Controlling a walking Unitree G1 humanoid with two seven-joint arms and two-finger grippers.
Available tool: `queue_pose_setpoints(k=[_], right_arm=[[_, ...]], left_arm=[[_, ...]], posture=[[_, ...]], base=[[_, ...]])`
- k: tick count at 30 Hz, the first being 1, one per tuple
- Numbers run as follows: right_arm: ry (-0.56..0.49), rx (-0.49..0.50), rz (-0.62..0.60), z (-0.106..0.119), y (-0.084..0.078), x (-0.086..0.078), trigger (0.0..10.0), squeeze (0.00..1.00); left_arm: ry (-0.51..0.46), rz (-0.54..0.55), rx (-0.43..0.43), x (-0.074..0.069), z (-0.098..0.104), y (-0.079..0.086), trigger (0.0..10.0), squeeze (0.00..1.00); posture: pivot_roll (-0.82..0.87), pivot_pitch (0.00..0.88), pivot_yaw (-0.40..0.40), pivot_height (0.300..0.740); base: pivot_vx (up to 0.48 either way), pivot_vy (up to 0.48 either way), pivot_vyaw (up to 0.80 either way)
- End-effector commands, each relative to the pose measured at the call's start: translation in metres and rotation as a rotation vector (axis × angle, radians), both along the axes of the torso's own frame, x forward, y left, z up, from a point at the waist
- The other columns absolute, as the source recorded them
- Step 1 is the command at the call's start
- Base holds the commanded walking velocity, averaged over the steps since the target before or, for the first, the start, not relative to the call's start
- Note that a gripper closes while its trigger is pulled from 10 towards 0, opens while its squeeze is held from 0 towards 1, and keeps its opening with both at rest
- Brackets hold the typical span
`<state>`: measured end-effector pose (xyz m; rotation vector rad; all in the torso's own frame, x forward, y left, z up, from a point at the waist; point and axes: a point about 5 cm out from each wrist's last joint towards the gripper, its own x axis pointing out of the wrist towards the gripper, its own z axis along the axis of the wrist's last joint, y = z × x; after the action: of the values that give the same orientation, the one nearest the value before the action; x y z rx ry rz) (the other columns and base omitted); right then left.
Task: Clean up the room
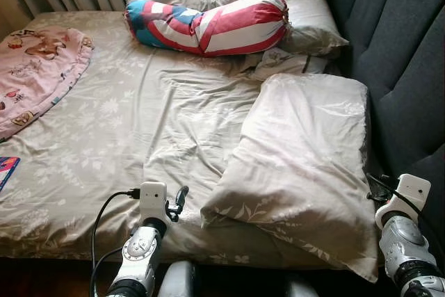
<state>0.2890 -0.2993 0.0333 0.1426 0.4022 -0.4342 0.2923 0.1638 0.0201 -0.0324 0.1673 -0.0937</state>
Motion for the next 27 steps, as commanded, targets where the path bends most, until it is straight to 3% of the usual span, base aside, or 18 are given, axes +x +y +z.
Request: queue_pose_setpoints(k=[1,12,18,23,24,27], right_arm=[[0.0,0.006,0.004,0.001,-0.003,0.0,10.0,1.0],[-0.007,0.032,0.068,0.007,-0.012,-0.001,10.0,1.0],[0.012,0.083,0.151,0.001,-0.003,-0.001,10.0,1.0],[0.065,0.084,0.146,-0.005,-0.003,-0.005,10.0,1.0],[0.088,0.083,0.143,-0.007,-0.003,-0.007,10.0,0.0],[0.101,0.082,0.142,-0.009,-0.003,-0.008,10.0,0.0]], left_arm=[[0.037,-0.005,0.009,-0.003,-0.005,0.001,10.0,0.0],[0.039,-0.009,0.011,-0.003,-0.006,0.001,10.0,0.0],[0.039,-0.011,0.014,-0.003,-0.006,0.001,10.0,0.0],[0.039,-0.015,0.015,-0.003,-0.006,0.0,10.0,0.0],[0.039,-0.015,0.015,-0.003,-0.006,0.0,10.0,0.0],[0.039,-0.016,0.015,-0.003,-0.006,0.0,10.0,0.0]], posture=[[-0.05,0.086,0.041,0.632],[-0.06,0.089,0.039,0.632],[-0.06,0.09,0.042,0.632],[-0.06,0.09,0.042,0.632],[-0.05,0.091,0.042,0.632],[-0.05,0.091,0.042,0.632]], base=[[0.0,0.0,0.0],[0.0,0.0,0.0],[0.0,0.0,0.0],[0.0,0.0,0.0],[0.0,0.0,0.0],[0.0,0.0,0.0]])
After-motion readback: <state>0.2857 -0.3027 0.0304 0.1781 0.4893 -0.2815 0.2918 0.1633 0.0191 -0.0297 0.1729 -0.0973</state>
